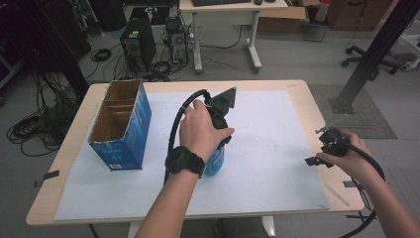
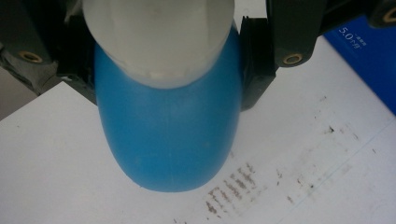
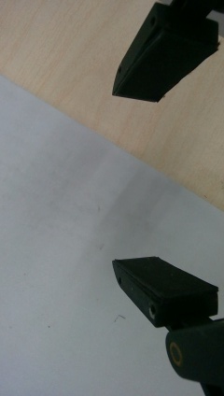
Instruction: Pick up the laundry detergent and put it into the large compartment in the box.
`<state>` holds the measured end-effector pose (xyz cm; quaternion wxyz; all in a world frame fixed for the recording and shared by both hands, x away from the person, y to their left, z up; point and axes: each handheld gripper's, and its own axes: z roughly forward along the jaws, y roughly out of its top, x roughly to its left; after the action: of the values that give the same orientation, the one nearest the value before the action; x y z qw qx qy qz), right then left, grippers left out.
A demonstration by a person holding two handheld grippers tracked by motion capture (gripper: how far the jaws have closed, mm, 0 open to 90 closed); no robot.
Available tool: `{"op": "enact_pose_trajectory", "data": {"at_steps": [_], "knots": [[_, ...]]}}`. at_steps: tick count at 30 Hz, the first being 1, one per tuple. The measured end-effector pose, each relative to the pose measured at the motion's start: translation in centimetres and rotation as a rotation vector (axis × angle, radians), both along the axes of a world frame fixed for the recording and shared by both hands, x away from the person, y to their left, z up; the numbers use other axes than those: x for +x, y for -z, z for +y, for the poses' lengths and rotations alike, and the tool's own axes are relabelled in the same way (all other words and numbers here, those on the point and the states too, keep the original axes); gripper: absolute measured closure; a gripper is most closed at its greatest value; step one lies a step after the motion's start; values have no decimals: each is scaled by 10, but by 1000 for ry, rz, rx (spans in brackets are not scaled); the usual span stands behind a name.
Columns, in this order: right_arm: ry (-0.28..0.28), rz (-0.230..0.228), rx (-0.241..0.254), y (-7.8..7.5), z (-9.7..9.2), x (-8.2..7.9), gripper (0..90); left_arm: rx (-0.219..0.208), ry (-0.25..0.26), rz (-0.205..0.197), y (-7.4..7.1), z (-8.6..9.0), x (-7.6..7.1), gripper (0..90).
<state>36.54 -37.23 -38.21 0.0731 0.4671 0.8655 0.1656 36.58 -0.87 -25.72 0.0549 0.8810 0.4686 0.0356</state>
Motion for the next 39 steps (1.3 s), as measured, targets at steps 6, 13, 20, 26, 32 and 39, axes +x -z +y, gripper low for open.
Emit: {"op": "enact_pose_trajectory", "data": {"at_steps": [6,13,20,26,32,39], "knots": [[-2,13,2,0,6,1,139,8,21,21,-4,6,-1,377],[-7,13,0,-4,11,1,139,-5,30,37,-6,16,-1,376],[0,23,0,-11,11,-2,140,-7,41,33,-10,24,-2,376],[1,20,-1,-17,12,-1,140,-28,40,45,-14,31,-2,376],[1,28,3,-16,17,-2,140,-18,51,35,-23,33,-2,377],[0,25,5,-21,19,0,141,-35,48,39,-32,35,0,377]]}}
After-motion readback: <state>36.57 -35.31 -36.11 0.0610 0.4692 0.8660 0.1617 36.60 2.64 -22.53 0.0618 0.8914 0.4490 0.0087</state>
